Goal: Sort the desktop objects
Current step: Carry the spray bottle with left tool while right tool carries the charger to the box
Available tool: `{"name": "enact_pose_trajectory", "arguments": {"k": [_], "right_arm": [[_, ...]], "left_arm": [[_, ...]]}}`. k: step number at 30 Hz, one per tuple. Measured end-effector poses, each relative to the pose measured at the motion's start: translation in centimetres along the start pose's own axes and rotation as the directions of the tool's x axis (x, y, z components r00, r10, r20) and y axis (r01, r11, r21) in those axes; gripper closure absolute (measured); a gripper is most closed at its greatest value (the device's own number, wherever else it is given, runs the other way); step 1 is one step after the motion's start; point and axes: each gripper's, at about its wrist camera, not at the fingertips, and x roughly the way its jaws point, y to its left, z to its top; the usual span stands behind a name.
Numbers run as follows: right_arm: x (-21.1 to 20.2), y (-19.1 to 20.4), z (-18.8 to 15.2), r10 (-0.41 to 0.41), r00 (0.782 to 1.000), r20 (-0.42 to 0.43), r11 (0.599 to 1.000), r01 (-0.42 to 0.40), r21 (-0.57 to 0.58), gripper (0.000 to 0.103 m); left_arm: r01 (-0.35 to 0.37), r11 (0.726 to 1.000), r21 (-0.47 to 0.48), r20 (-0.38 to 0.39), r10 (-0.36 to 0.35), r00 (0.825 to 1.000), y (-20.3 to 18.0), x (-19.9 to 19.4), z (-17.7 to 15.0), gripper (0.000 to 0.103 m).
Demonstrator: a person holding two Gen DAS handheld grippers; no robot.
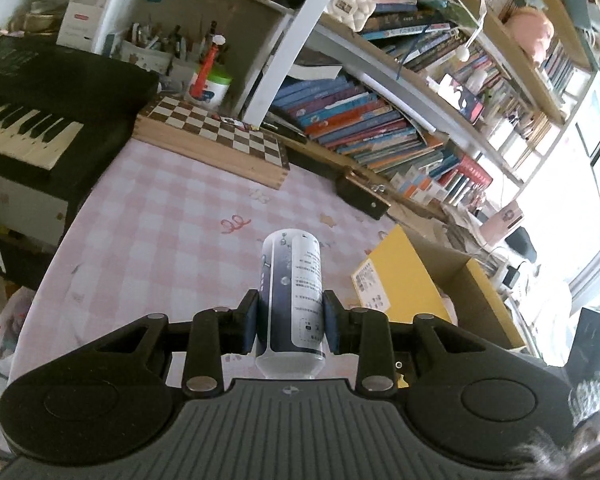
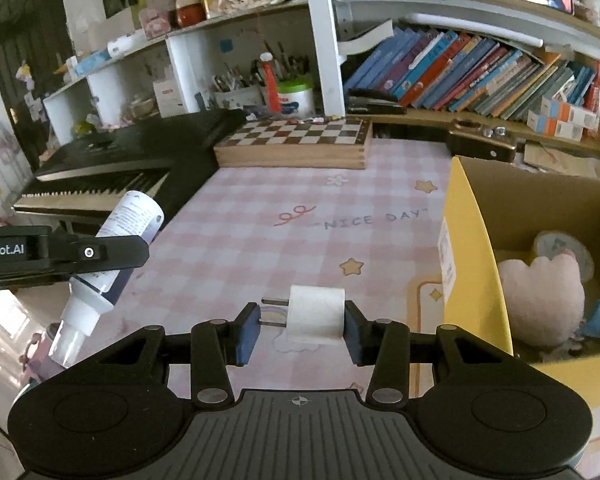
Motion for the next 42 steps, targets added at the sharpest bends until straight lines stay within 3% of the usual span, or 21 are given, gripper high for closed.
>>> {"name": "enact_pose_trajectory", "arguments": {"k": [14, 28, 42], "right_arm": [[-4.7, 3.7, -4.3, -0.031, 1.0, -0.003, 0.999, 0.031, 0.015, 0.06], [-8.5, 5.8, -8.4, -0.034, 0.999, -0.015, 0.998, 0.034, 0.059, 0.06], [-11.6, 4.9, -12.0, -0.1, 0.994, -0.032, 0.983, 0.104, 0.151, 0.06]], "left_arm": [[0.057, 0.997, -0.048, -0.027, -0.058, 0.998, 1.4, -5.7, -5.0, 0.073], [0.066, 0.996, -0.06, -0.022, -0.068, 0.997, 1.6, -11.2, -9.2, 0.073], [0.124, 0.992, -0.03, -0.1, -0.126, 0.987, 0.4, -11.6, -11.6, 0.073]]}}
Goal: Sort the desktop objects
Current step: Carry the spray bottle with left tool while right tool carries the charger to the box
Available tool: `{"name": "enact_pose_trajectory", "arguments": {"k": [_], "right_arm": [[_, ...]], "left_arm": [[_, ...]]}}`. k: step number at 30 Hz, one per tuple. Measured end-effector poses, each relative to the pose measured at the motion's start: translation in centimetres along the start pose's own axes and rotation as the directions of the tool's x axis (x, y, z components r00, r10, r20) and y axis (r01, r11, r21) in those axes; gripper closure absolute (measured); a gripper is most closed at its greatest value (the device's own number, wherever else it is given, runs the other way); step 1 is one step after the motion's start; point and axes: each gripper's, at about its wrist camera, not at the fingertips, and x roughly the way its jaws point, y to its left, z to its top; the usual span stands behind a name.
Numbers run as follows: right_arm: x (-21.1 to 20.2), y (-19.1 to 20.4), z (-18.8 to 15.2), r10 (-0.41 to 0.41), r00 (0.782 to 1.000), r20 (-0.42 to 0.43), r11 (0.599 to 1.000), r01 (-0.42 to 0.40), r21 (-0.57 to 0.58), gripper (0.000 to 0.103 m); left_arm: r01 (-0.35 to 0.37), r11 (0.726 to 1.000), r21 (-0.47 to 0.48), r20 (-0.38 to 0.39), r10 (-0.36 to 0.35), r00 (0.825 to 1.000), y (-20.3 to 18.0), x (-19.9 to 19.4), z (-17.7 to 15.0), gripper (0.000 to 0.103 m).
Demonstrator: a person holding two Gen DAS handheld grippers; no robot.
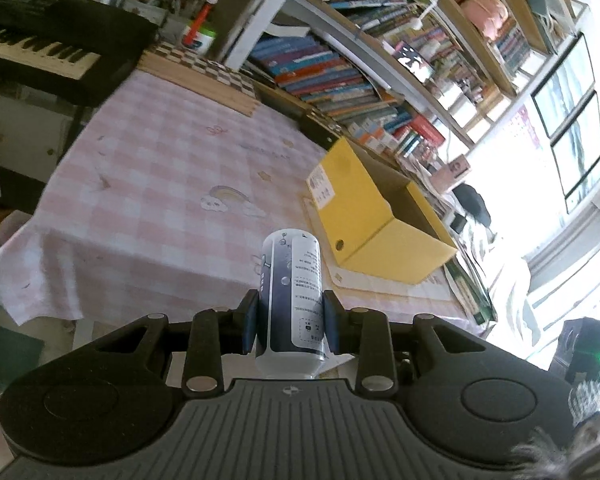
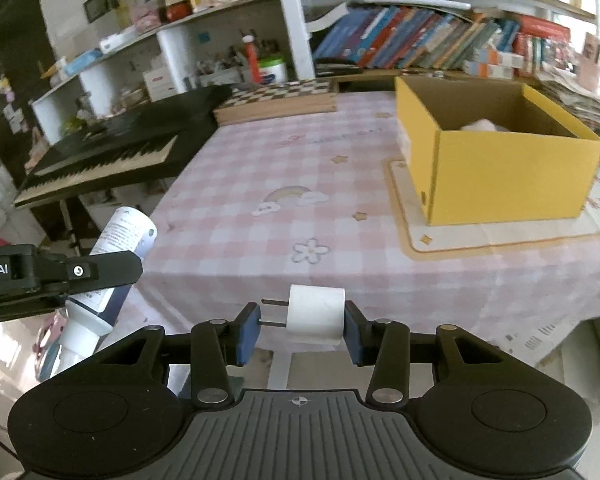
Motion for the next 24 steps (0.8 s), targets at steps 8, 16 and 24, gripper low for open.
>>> {"name": "enact_pose_trajectory", "arguments": {"k": [8, 16, 24], "right_arm": [[-1.2, -1.8, -0.8, -0.057, 0.998, 0.008, 0.997, 0.057, 0.051, 0.06], [-1.9, -4.2, -0.9, -0.111, 0.994, 0.024, 0.987, 0.107, 0.118, 0.06], [-2.0, -6.9, -0.5, -0.14, 0.99, 0.016, 0.98, 0.136, 0.145, 0.06]], "left_arm": [[0.06, 0.997, 0.045, -0.047, -0.058, 0.997, -1.9, 1.7, -0.2, 0.073], [0.119, 0.988, 0.094, -0.097, -0.109, 0.989, -4.1, 4.0, -0.1, 0.073], [0.149, 0.982, 0.112, -0.134, -0.134, 0.982, -6.4, 6.5, 0.0, 0.073]]}}
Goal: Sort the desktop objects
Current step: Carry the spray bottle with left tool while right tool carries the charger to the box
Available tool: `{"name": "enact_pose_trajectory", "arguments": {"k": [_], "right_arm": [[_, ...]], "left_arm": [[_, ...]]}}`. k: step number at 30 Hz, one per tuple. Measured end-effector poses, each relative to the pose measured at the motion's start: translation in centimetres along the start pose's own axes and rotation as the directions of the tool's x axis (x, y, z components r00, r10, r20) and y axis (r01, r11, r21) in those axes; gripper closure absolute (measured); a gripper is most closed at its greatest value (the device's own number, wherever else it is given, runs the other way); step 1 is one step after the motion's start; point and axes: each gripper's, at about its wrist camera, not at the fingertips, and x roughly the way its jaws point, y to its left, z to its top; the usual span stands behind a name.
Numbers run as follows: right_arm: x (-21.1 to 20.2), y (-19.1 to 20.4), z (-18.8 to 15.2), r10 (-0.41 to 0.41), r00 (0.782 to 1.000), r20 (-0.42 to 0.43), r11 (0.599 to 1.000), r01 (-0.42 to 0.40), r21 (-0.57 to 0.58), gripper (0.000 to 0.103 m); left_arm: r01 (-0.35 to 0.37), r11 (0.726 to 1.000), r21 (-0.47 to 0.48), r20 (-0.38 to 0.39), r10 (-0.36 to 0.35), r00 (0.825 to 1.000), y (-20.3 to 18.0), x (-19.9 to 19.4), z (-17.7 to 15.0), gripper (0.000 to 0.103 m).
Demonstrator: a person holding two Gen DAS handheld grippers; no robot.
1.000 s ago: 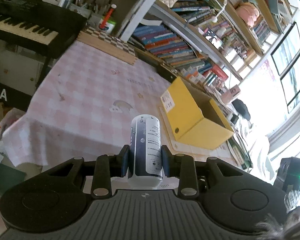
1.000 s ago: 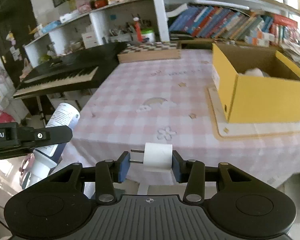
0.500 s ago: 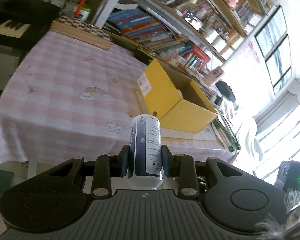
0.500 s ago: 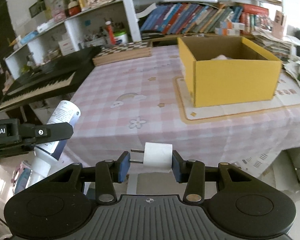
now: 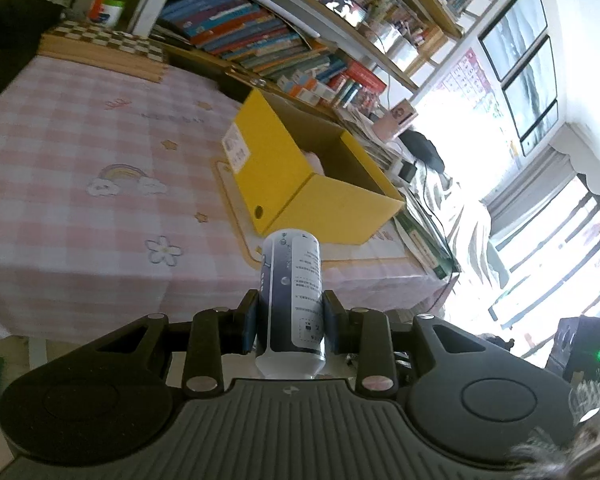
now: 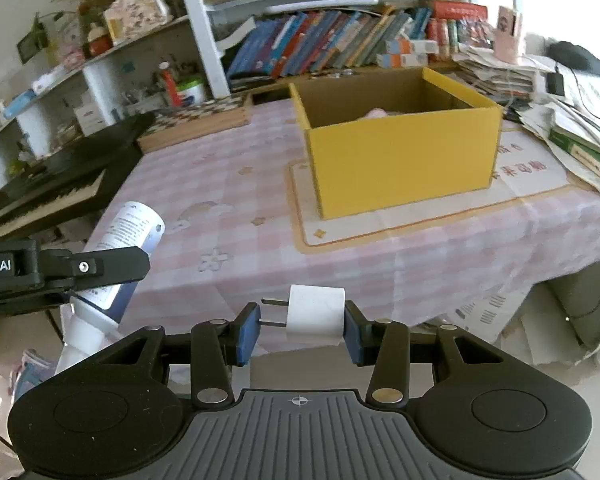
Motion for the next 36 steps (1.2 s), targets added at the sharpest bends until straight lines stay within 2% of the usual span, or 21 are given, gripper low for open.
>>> {"name": "enact_pose_trajectory", "arguments": {"k": [25, 36], "right_arm": [[2.3, -9.3, 3.8, -0.041, 0.997, -0.058, 0.999, 0.042, 0.029, 0.06], [4.0, -12.6, 6.0, -0.023, 0.997, -0.074, 1.0, 0.023, 0.0, 0.059]], "left_arm": [[0.043, 0.999, 0.012, -0.096, -0.041, 0.995, -6.0, 10.3, 1.8, 0.073], [0.035, 0.999, -0.003, -0.097, -0.035, 0.995, -8.1, 14.1, 2.6, 0.073]]}}
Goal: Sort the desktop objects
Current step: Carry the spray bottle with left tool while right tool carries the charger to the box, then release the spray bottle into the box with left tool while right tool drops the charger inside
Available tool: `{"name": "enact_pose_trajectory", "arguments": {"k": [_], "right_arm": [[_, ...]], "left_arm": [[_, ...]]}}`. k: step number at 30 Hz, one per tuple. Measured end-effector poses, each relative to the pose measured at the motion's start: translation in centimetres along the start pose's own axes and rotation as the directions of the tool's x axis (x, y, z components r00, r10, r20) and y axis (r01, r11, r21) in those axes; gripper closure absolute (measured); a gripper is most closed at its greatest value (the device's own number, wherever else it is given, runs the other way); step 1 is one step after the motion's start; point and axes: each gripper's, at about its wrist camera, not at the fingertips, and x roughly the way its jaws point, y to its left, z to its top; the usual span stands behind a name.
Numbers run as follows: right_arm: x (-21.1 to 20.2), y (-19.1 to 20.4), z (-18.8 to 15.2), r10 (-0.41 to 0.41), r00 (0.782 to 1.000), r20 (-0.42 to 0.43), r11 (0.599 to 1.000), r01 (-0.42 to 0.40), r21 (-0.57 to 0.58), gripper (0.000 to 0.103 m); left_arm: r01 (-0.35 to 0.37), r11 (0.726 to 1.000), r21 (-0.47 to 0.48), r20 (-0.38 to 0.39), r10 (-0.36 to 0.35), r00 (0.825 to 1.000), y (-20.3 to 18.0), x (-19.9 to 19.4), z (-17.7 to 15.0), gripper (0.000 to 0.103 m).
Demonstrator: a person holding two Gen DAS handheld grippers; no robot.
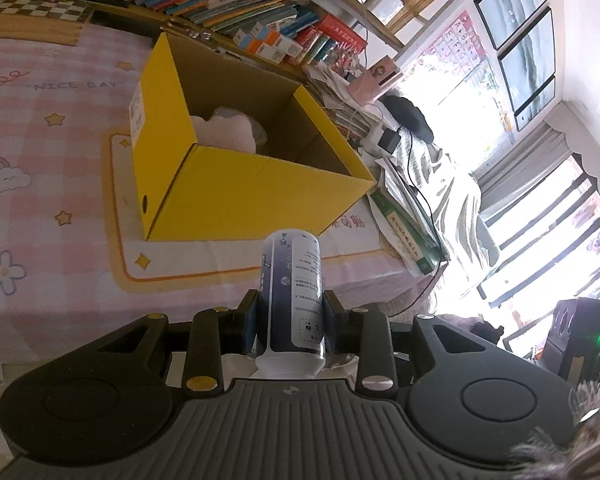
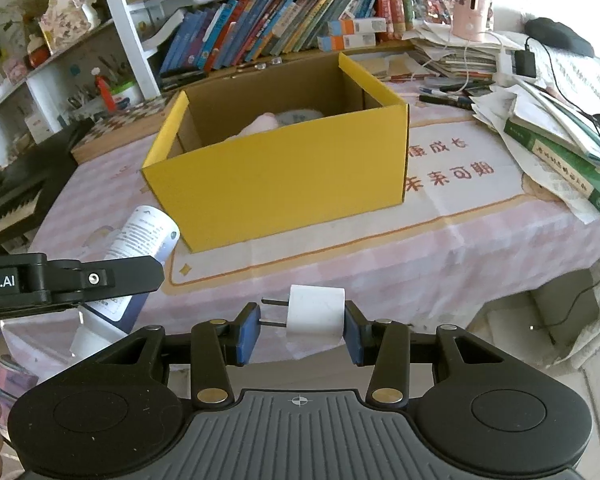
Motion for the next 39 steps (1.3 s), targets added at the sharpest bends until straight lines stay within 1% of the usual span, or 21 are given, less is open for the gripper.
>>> {"name": "enact_pose_trajectory", "arguments": {"k": [7, 11, 14, 20, 24, 26, 29, 32, 36, 37, 39], "right_arm": [[1.0, -1.4, 1.9, 0.038, 0.999, 0.011, 0.998, -0.037, -0.049, 0.059], [1.2, -1.6, 3.2, 0.067, 0.997, 0.044, 0.993, -0.063, -0.101, 0.059], [1.4, -1.8, 4.9, 0.094, 0.993, 0.077, 0.988, -0.084, -0.126, 0.06], [1.9, -2.1, 9.1, 0.152, 0.975, 0.163, 0.977, -0.124, -0.174, 0.059], [2.9, -1.8, 11.7, 0.185, 0.963, 0.197, 0.961, -0.135, -0.243, 0.059], [3.9, -1.6, 12.9, 0.19, 0.961, 0.2, 0.948, -0.128, -0.29, 0.059], [5.8, -1.2, 14.2, 0.19, 0.963, 0.189, 0.925, -0.111, -0.364, 0.059], [8.2, -0.6, 15.3, 0.178, 0.972, 0.153, 0.889, -0.091, -0.45, 0.06], [11.4, 0.3, 16.5, 0.153, 0.983, 0.105, 0.819, -0.066, -0.57, 0.06], [12.0, 0.5, 16.9, 0.143, 0.985, 0.1, 0.799, -0.055, -0.599, 0.06], [13.3, 1.0, 17.5, 0.13, 0.988, 0.079, 0.754, -0.047, -0.655, 0.06]], "left_arm": [[-0.034, 0.999, -0.006, 0.033, 0.034, 0.999, -1.1, 1.4, 1.1, 0.073], [-0.058, 0.998, -0.001, 0.08, 0.058, 0.995, -2.0, 1.6, 2.5, 0.073], [-0.071, 0.997, 0.01, 0.124, 0.07, 0.99, -2.8, 1.6, 3.8, 0.073], [-0.116, 0.991, 0.065, 0.22, 0.1, 0.97, -4.5, 1.9, 7.2, 0.073], [-0.161, 0.983, 0.089, 0.271, 0.132, 0.953, -5.2, 2.6, 9.3, 0.073], [-0.189, 0.978, 0.092, 0.285, 0.156, 0.946, -5.3, 3.4, 10.5, 0.073], [-0.231, 0.969, 0.091, 0.285, 0.197, 0.938, -4.8, 4.9, 11.9, 0.073], [-0.289, 0.953, 0.096, 0.272, 0.254, 0.928, -4.1, 7.1, 13.5, 0.073], [-0.304, 0.949, 0.088, 0.209, 0.281, 0.937, -2.7, 10.4, 15.5, 0.073], [-0.323, 0.941, 0.102, 0.186, 0.3, 0.935, -2.4, 11.4, 16.0, 0.073], [-0.365, 0.92, 0.143, 0.157, 0.343, 0.926, -2.2, 13.0, 16.7, 0.073]]}}
